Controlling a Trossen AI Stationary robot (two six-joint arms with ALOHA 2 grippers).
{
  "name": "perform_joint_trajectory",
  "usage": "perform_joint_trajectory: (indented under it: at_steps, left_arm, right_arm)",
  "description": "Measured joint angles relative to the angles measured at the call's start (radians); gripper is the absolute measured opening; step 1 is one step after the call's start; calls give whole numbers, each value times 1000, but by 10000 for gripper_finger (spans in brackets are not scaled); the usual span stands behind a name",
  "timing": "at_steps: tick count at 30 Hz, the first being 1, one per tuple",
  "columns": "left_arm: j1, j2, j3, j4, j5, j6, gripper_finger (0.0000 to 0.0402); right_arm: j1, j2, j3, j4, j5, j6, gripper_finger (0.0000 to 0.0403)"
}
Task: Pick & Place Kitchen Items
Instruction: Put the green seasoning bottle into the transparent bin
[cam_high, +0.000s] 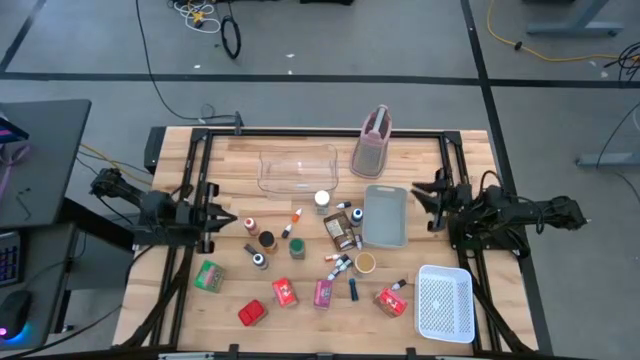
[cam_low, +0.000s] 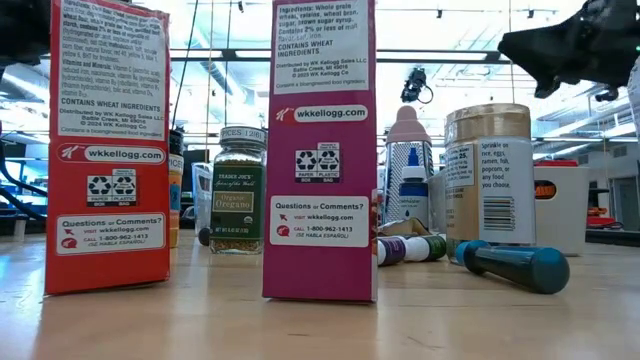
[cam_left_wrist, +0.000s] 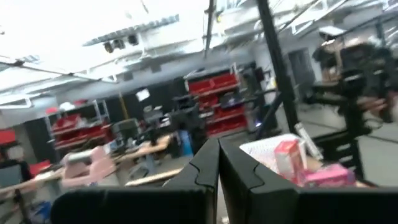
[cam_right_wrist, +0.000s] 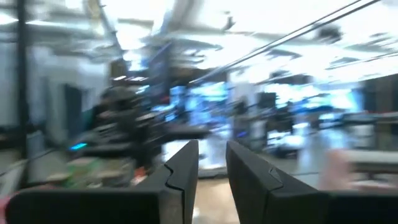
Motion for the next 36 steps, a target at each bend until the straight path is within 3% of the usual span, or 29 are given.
perform_joint_trajectory:
  at_steps: [6, 13, 18, 24, 30, 36]
  left_arm:
    - [0, -1, 0, 64, 137, -68, 16]
    - [0, 0, 0, 69, 173, -19, 16]
    - [0, 0, 0, 77, 173, 114, 16]
    - [0, 1, 17, 97, 137, 129, 26]
    - [0, 0, 39, 98, 59, 94, 70]
    - [0, 0, 39, 103, 6, 100, 131]
  right_arm:
    - [0, 0, 0, 115, 201, -53, 91]
    - [0, 0, 0, 184, 351, -147, 91]
    - [0, 0, 0, 172, 302, -165, 91]
    - [0, 1, 0, 114, 133, -123, 91]
    - [0, 4, 0, 122, 33, -95, 100]
    - [0, 50, 0, 170, 31, -54, 160]
